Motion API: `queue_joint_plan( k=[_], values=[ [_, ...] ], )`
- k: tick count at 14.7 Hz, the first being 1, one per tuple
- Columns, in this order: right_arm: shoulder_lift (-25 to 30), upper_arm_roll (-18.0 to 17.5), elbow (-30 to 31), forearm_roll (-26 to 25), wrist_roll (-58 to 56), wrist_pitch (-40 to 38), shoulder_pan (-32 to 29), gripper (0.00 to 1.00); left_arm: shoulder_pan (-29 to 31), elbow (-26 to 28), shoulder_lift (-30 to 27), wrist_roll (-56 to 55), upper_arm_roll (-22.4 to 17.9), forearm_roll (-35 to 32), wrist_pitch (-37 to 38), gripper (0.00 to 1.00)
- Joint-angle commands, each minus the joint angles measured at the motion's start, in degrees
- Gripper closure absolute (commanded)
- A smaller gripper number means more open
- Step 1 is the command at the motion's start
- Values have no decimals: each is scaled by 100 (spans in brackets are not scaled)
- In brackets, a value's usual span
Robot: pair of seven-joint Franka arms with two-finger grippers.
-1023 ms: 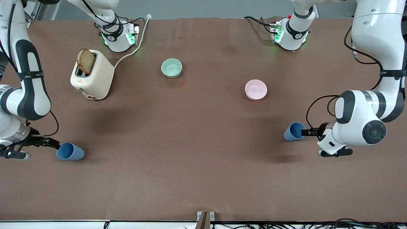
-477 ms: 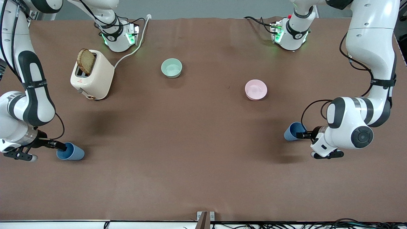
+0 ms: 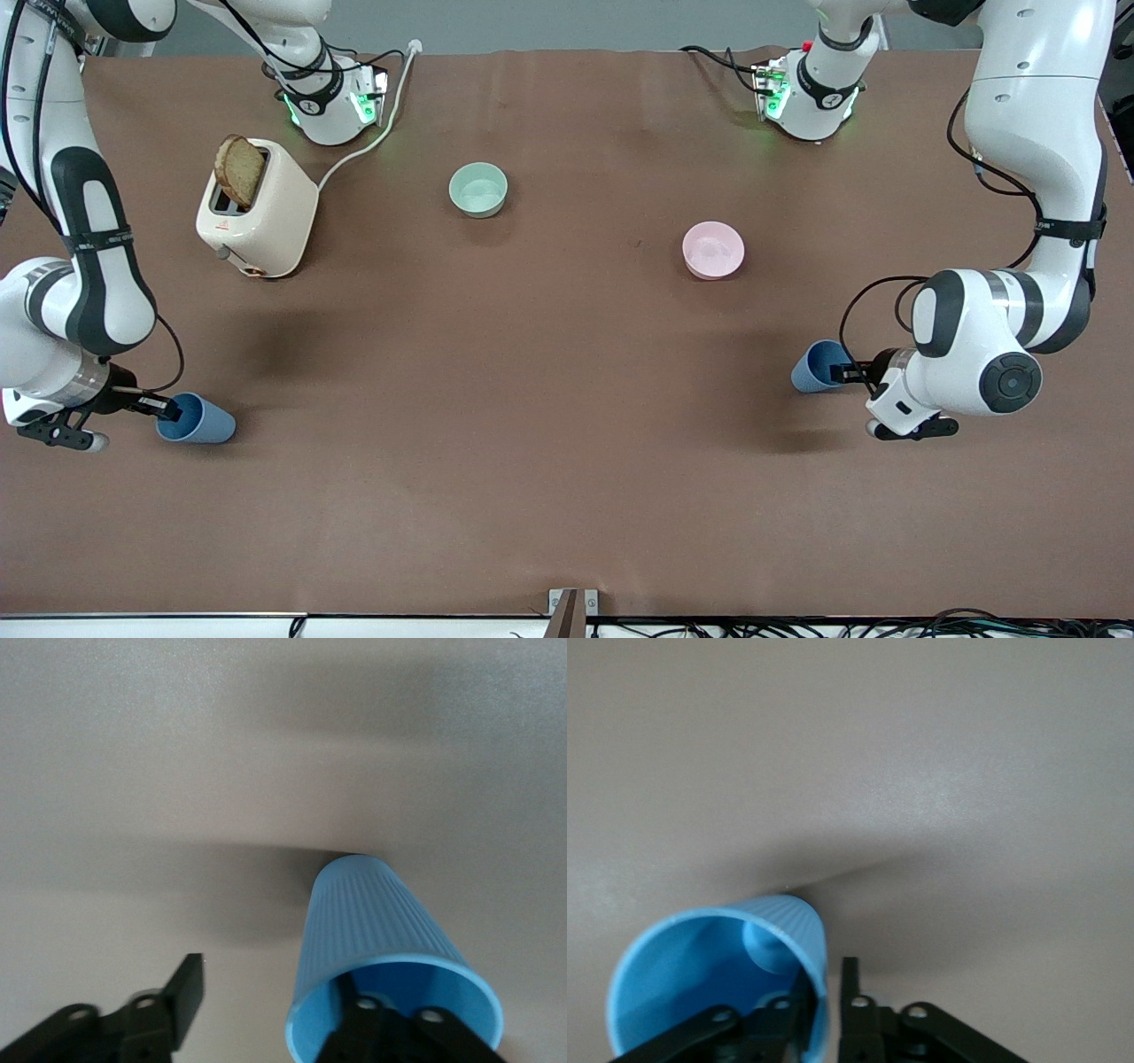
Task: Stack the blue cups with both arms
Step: 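Close both grippers on the rims of the two blue cups, then carry the blue cup with the left gripper toward the table center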
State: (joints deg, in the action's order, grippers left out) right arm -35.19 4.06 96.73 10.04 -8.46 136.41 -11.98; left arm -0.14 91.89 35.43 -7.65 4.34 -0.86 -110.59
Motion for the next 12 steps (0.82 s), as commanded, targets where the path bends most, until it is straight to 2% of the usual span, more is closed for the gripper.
queue_joint_plan(
  k=[1, 2, 3, 5, 10, 12],
  values=[
    [-41, -63, -76, 130, -68, 0, -77, 96, -4, 66, -106, -8, 6, -28, 91, 72],
    [-41, -63, -76, 130, -68, -1, -77, 96, -4, 66, -124, -8, 6, -28, 99, 77],
    [-41, -63, -76, 130, -68, -1, -77, 97, -4, 66, -141, -8, 6, -37, 100, 88],
    [-41, -63, -76, 130, -68, -1, -77, 97, -4, 57, -211, 18, 15, -46, 178, 100],
    [-32, -63, -76, 130, -68, -9, -77, 97, -30, -214, -282, 98, 102, -46, 293, 100],
    [-23, -63, -102, 121, -59, -18, -68, 97, -39, -399, -282, 71, 443, -54, 302, 100]
  ],
)
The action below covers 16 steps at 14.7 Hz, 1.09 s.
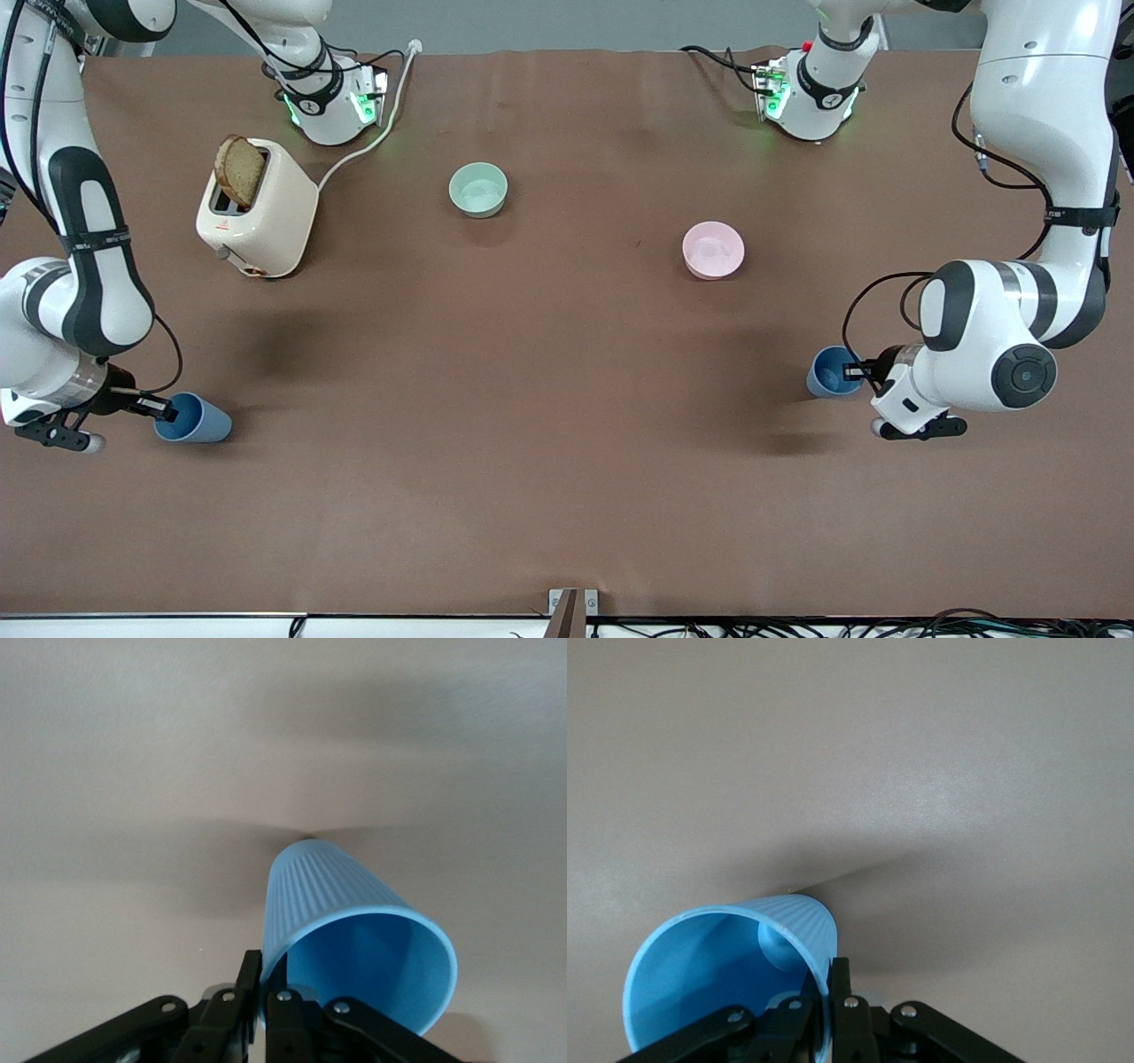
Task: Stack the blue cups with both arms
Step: 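Carry the blue cup with the left gripper toward the table center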
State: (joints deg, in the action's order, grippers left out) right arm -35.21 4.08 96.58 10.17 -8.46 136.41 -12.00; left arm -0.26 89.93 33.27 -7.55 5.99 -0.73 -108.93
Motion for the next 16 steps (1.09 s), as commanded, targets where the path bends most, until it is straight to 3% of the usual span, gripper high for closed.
queue_joint_plan(
  k=[1, 4, 10, 13, 16],
  values=[
    [-4, -56, -130, 108, -59, -35, -66, 97, -36, -335, -58, 61, 463, -67, 144, 100],
    [75, -47, -263, 73, -68, -106, -48, 97, -316, -783, 100, 61, 816, -41, 152, 100],
    [1251, -30, -271, -6, -7, -1220, 83, 97, -1581, -1144, 240, -27, 816, 29, 65, 100],
    [1866, -47, -263, -454, 2, -1747, 145, 97, -1933, -1521, 530, 69, 816, 29, -23, 100],
    [2535, -56, -263, -490, 2, -2652, 241, 97, -2372, -1655, 855, 9, 817, 29, -671, 100]
  ],
)
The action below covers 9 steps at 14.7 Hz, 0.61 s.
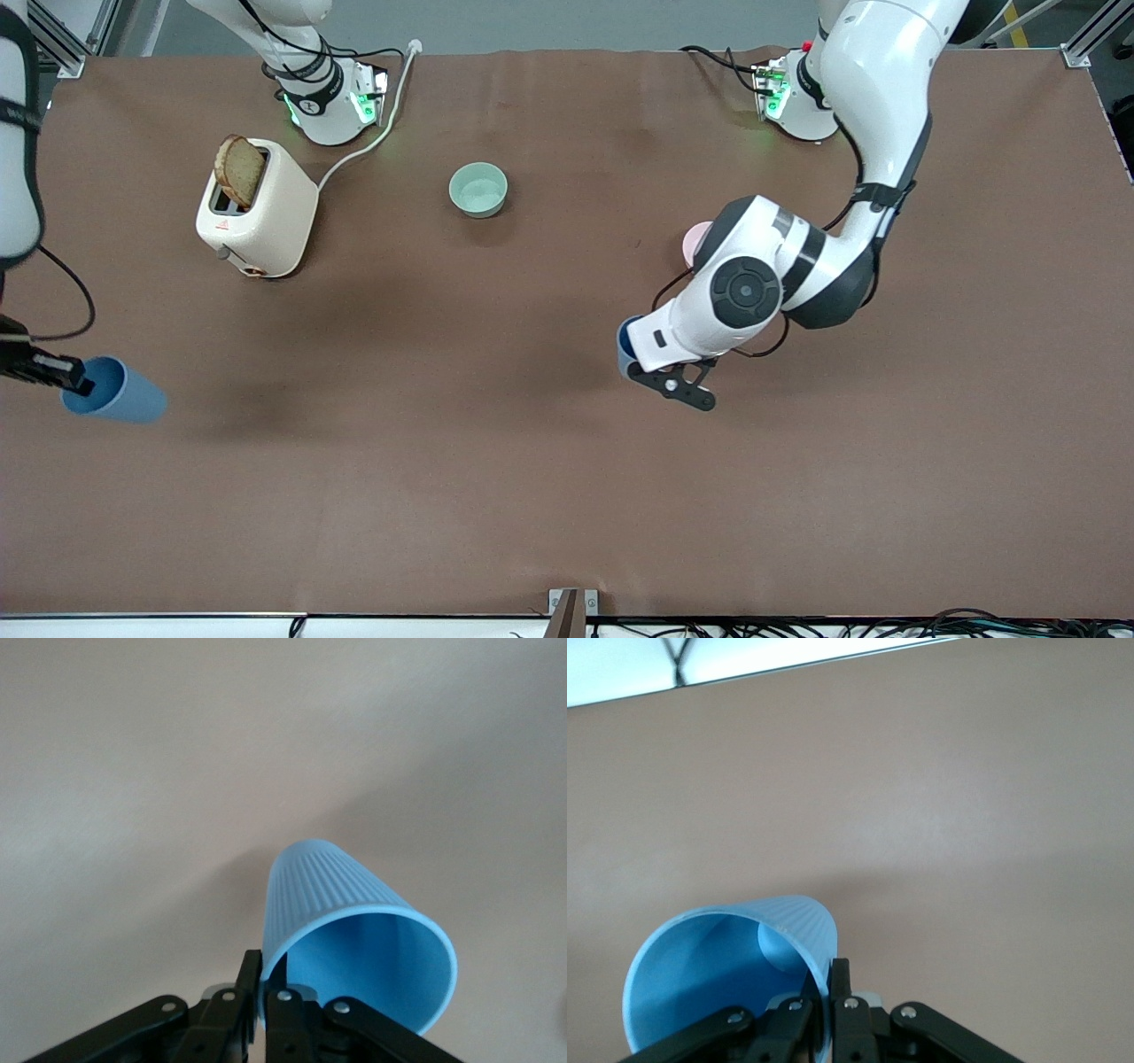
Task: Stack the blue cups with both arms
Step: 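Carry the blue cup with the left gripper toward the table center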
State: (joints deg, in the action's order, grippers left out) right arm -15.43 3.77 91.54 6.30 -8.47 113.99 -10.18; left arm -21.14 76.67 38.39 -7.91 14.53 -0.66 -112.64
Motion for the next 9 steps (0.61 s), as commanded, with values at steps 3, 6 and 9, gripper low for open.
queue_joint_plan(
  k=[3, 6, 9],
  values=[
    [1136, -43, 285, -225, 134, -1053, 138, 98, -689, -494, 677, 9, -90, 22, -610, 100],
    [1620, -43, 312, -374, 608, -1572, 349, 98, -848, -460, 731, 0, -108, 22, -602, 100],
    [2007, -43, 513, -489, 995, -1845, 569, 98, -953, -442, 862, -44, -108, 22, -558, 100]
  ],
)
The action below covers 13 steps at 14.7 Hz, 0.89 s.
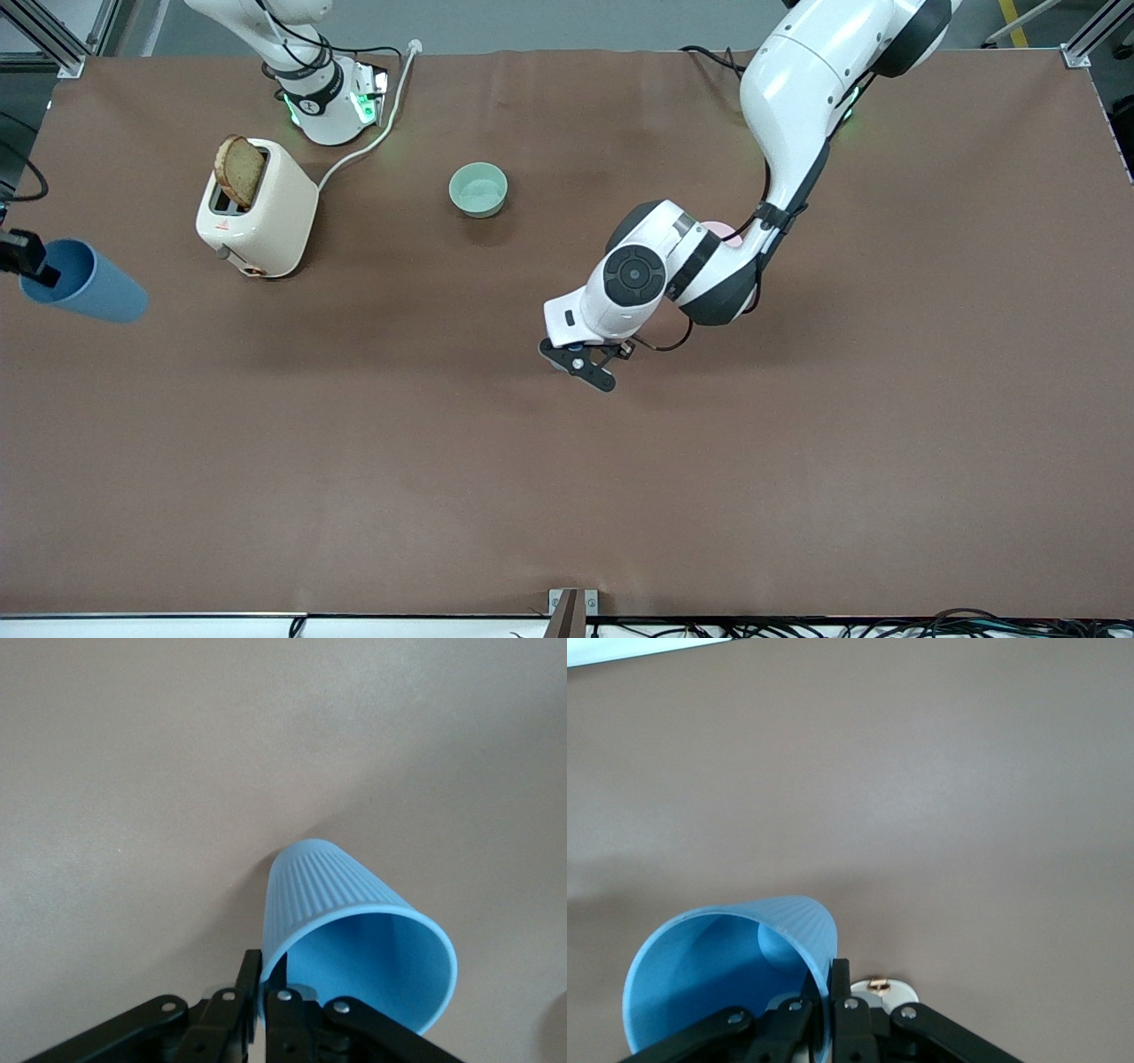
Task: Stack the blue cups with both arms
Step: 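Carry the blue cup with the left gripper toward the table center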
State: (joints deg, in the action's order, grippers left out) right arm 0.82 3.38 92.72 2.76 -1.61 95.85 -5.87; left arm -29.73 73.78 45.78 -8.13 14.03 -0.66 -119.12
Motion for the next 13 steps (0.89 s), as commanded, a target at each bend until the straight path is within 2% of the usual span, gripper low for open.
queue_joint_plan(
  k=[1, 4, 5, 6, 7, 8, 10, 13],
  values=[
    [497, -22, 500, -135, 336, -58, 147, 98, -147, -154, 168, -30, -58, 13, 91, 100],
    [586, -136, 607, -135, 520, -58, 147, 99, -165, -154, 299, -57, -67, 4, 91, 96],
    [586, -171, 615, -135, 530, -58, 147, 99, -174, -154, 326, -135, -58, 13, 91, 92],
    [542, -172, 572, -135, 521, -75, 147, 99, -182, -145, 353, -284, -67, 4, 91, 85],
    [533, -172, 537, -135, 556, -145, 147, 99, -209, -145, 353, -425, -67, 13, 91, 69],
    [524, -172, 458, -135, 600, -207, 147, 99, -218, -145, 353, -478, -58, 13, 91, 49],
    [420, -172, 134, -144, 661, -233, 174, 99, -218, -145, 327, -470, -58, -5, 90, 0],
    [121, -163, -271, -144, 635, -347, 165, 99, -218, -154, 274, -479, -49, 4, 99, 0]
  ],
)
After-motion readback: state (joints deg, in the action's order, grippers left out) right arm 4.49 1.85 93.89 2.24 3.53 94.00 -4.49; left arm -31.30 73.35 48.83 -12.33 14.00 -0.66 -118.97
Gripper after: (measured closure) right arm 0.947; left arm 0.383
